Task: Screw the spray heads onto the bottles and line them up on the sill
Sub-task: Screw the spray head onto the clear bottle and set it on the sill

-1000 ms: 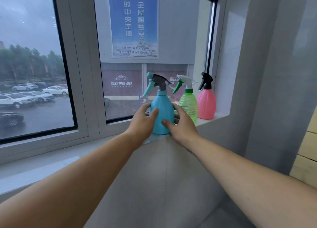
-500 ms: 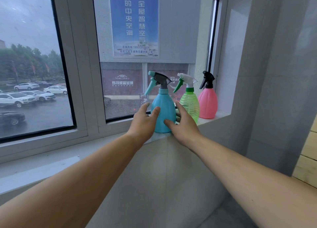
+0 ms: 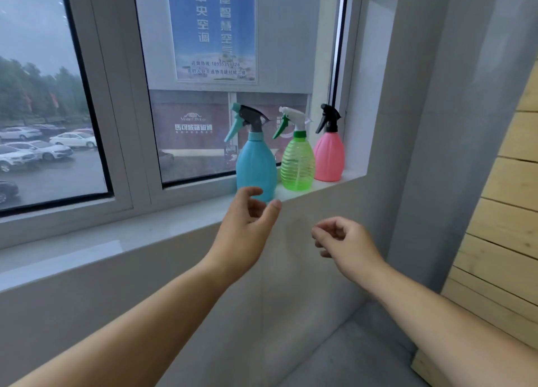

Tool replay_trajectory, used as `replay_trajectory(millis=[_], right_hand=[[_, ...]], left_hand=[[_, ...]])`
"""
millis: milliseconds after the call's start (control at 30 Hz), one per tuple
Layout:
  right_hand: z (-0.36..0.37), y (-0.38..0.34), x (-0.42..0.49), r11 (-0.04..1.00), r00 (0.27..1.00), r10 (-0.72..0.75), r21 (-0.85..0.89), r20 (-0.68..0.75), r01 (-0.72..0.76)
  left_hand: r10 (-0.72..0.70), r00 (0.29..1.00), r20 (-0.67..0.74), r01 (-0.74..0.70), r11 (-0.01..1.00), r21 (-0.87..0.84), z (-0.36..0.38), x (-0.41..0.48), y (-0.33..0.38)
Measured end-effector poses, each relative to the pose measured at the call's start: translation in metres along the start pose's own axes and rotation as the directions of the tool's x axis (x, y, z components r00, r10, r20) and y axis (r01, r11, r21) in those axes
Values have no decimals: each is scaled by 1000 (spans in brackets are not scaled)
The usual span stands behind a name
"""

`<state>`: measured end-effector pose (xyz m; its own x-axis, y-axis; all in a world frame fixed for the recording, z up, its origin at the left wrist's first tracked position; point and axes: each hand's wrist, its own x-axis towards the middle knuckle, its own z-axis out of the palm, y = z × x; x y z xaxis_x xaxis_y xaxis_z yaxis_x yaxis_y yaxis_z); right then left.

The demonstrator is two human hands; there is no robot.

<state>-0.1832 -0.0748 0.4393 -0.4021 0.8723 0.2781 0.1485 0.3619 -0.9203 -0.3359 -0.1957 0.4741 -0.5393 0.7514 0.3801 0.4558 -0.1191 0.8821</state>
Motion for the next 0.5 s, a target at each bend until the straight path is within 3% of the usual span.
replay_trajectory(millis=[100,267,500], right_hand=[[-11,26,-23,997,996,72,-8,47,-72],[-16,91,-49,978,976,202,-72,85,-196],[12,189,-78,922,915,372,-174,156,-345]], left_hand=[[-112,975,193,113,994,5,19,-18,-26],[-364,846,389,355,930,99,54,-47,-89],[-587,676,446,495,810,315,80,-80,-193]])
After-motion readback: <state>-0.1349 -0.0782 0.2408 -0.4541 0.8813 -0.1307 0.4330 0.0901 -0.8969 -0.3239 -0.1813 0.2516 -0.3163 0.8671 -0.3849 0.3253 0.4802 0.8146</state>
